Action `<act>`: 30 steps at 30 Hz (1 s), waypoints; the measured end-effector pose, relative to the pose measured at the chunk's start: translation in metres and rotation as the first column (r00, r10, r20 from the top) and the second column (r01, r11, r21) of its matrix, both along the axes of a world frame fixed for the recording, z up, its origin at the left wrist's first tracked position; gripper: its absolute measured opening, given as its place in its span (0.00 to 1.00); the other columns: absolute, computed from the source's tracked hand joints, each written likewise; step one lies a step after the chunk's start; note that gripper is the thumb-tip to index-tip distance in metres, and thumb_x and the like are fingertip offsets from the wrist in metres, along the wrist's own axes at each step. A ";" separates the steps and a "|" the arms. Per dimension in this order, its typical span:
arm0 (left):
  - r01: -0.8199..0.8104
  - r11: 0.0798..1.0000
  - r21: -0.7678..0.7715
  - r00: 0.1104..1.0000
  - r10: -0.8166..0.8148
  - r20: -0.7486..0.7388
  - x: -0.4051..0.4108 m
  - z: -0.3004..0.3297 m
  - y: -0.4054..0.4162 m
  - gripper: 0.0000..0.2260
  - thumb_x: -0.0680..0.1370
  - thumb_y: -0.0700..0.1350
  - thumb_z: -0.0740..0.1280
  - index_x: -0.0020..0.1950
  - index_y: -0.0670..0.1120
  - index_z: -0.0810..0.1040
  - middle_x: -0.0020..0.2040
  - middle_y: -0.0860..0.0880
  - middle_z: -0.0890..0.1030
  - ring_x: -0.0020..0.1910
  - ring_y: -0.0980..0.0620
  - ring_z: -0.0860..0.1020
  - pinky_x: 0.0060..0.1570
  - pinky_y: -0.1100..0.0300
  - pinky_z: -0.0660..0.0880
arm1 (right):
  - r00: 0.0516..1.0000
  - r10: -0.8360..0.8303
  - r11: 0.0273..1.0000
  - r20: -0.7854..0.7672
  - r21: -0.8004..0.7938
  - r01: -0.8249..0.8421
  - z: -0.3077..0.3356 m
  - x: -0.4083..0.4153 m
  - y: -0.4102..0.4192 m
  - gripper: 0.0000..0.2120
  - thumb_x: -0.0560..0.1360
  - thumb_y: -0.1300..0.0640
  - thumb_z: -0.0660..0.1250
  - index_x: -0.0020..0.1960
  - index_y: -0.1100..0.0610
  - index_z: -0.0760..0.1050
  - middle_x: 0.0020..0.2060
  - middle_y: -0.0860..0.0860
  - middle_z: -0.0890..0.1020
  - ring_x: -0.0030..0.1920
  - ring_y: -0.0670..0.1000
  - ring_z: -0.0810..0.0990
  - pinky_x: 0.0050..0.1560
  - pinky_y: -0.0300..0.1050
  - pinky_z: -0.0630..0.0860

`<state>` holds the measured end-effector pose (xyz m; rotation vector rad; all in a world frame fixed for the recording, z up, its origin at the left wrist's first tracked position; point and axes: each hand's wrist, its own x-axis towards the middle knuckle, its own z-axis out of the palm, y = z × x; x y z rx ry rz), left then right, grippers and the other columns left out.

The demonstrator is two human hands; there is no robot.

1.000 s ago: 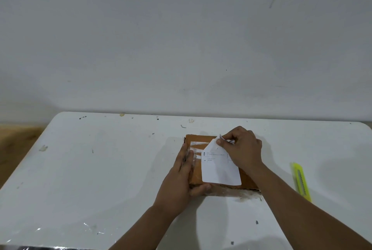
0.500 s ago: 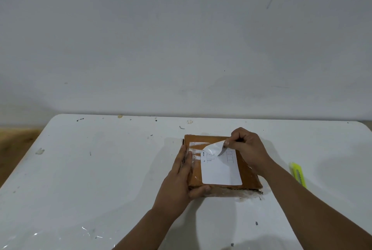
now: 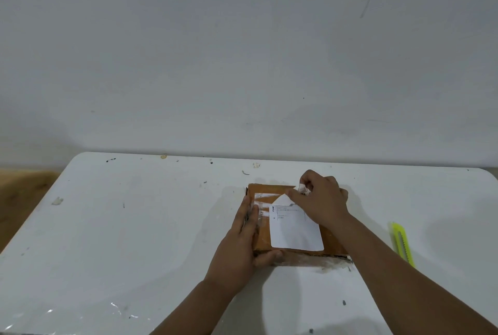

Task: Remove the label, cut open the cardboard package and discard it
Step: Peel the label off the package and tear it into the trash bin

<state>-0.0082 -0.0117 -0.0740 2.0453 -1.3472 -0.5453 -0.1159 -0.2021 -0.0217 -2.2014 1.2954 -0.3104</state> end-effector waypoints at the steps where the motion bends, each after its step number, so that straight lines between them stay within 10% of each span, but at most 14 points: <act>1: 0.000 1.000 0.001 1.000 0.000 0.003 0.000 0.000 0.000 0.48 0.71 0.72 0.65 0.82 0.56 0.45 0.78 0.68 0.35 0.73 0.68 0.56 0.63 0.63 0.73 | 1.000 0.011 1.000 0.007 -0.015 -0.011 -0.001 -0.002 0.001 0.12 0.71 0.41 0.69 0.42 0.46 0.69 0.35 0.41 0.75 0.52 0.50 0.72 0.52 0.50 0.61; 6: 0.003 1.000 0.002 1.000 -0.003 -0.010 0.001 -0.001 0.000 0.48 0.71 0.73 0.64 0.82 0.56 0.45 0.78 0.68 0.35 0.77 0.62 0.57 0.67 0.57 0.73 | 0.997 0.081 0.992 -0.019 -0.097 -0.082 -0.001 -0.006 0.005 0.26 0.72 0.44 0.70 0.68 0.41 0.66 0.45 0.43 0.75 0.54 0.49 0.72 0.58 0.53 0.65; 14: -0.011 1.000 0.008 1.000 0.011 0.013 0.000 -0.002 -0.001 0.50 0.69 0.76 0.61 0.82 0.55 0.45 0.78 0.67 0.35 0.77 0.61 0.59 0.64 0.61 0.73 | 0.994 0.101 0.962 -0.048 -0.252 -0.110 -0.012 -0.010 0.013 0.13 0.76 0.48 0.67 0.54 0.54 0.83 0.49 0.49 0.78 0.49 0.48 0.72 0.54 0.42 0.70; 26: -0.008 1.000 -0.010 1.000 0.008 0.007 -0.001 -0.004 0.000 0.51 0.67 0.79 0.56 0.82 0.56 0.44 0.78 0.68 0.35 0.77 0.60 0.59 0.63 0.62 0.73 | 0.964 0.161 0.987 0.213 -0.018 -0.161 -0.004 -0.025 -0.003 0.03 0.74 0.55 0.72 0.44 0.53 0.84 0.37 0.41 0.79 0.40 0.43 0.77 0.36 0.31 0.69; 30: -0.010 1.000 -0.005 1.000 0.010 0.005 -0.001 -0.003 0.000 0.51 0.66 0.80 0.55 0.82 0.56 0.45 0.78 0.68 0.34 0.77 0.61 0.58 0.63 0.64 0.69 | 0.946 0.110 0.974 0.306 0.155 -0.163 -0.004 -0.032 -0.012 0.04 0.73 0.57 0.72 0.41 0.51 0.85 0.40 0.45 0.84 0.44 0.46 0.80 0.43 0.44 0.75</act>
